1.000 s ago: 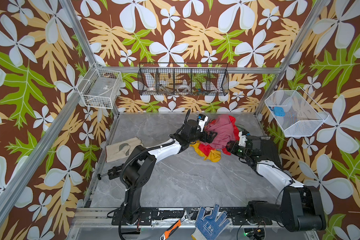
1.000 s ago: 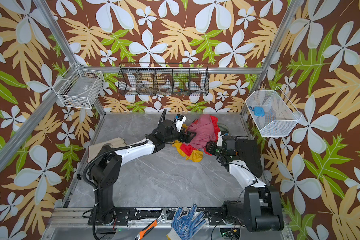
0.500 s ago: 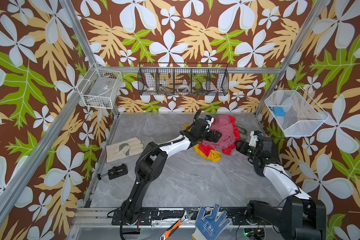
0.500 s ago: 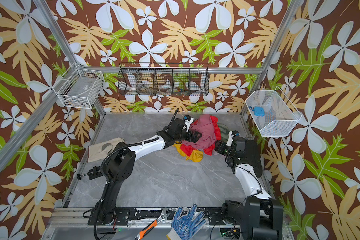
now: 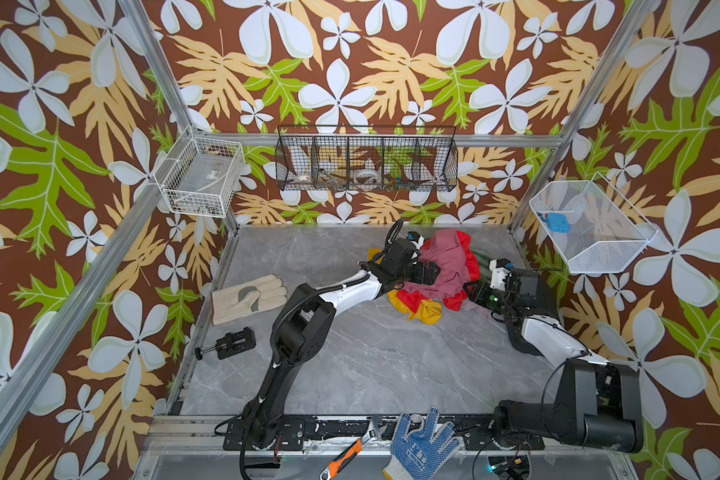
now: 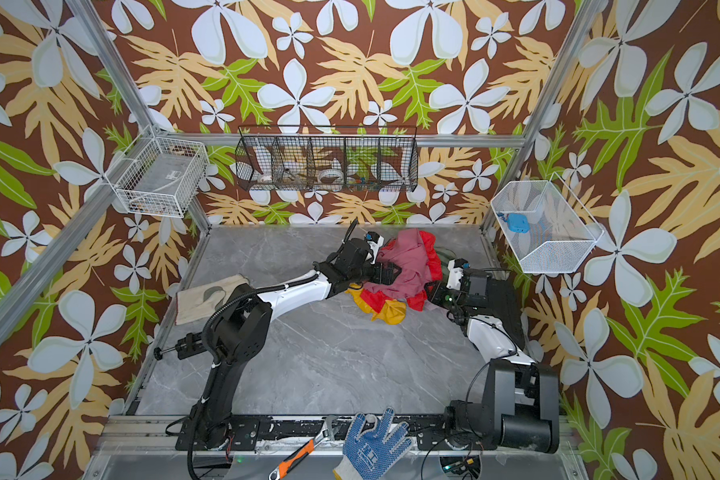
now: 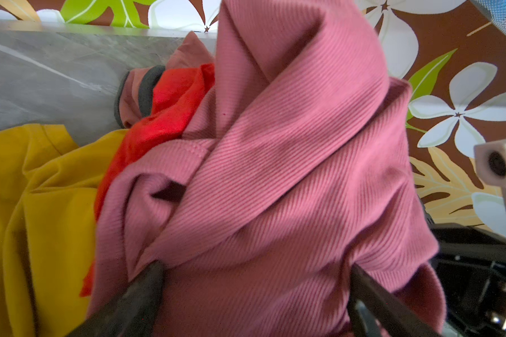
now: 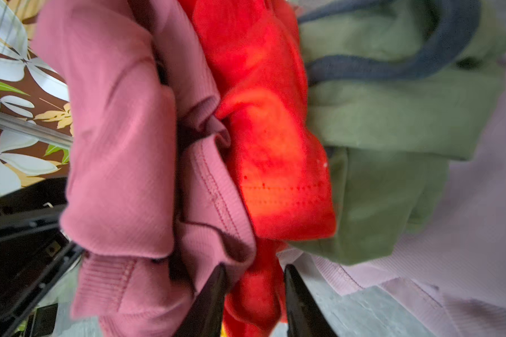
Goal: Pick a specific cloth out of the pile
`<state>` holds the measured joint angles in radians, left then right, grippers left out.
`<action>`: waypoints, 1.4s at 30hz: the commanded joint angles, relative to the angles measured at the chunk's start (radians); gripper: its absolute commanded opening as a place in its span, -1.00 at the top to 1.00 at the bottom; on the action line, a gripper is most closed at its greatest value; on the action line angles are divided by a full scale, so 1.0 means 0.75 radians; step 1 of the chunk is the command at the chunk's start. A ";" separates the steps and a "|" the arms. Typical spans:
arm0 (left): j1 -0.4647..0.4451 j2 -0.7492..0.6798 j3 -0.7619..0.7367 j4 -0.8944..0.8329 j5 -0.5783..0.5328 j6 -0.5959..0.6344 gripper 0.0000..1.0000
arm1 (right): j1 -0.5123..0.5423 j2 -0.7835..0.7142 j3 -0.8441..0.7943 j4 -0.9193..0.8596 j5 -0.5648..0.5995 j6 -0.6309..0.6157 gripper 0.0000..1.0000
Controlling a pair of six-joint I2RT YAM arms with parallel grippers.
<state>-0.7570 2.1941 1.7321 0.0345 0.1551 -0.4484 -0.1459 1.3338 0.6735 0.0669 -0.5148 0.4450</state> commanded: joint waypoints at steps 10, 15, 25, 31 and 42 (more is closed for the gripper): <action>0.003 0.176 0.256 -0.259 -0.016 -0.035 -0.92 | 0.000 0.009 -0.027 0.108 -0.084 0.049 0.65; 0.009 0.175 0.241 -0.277 -0.048 -0.052 -0.92 | 0.000 -0.014 -0.004 0.061 -0.093 0.020 0.86; 0.021 0.208 0.276 -0.360 -0.092 -0.062 -0.92 | 0.000 -0.183 0.198 0.006 -0.161 0.062 1.00; 0.044 0.200 0.277 -0.373 -0.093 -0.056 -0.94 | 0.002 -0.222 0.312 0.083 -0.219 0.178 1.00; 0.054 0.206 0.284 -0.385 -0.066 -0.039 -0.94 | 0.042 -0.286 0.446 0.200 -0.225 0.296 1.00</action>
<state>-0.7208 2.3402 1.9423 -0.2123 0.1169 -0.4900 -0.1154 1.1358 0.9894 0.1307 -0.6804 0.6323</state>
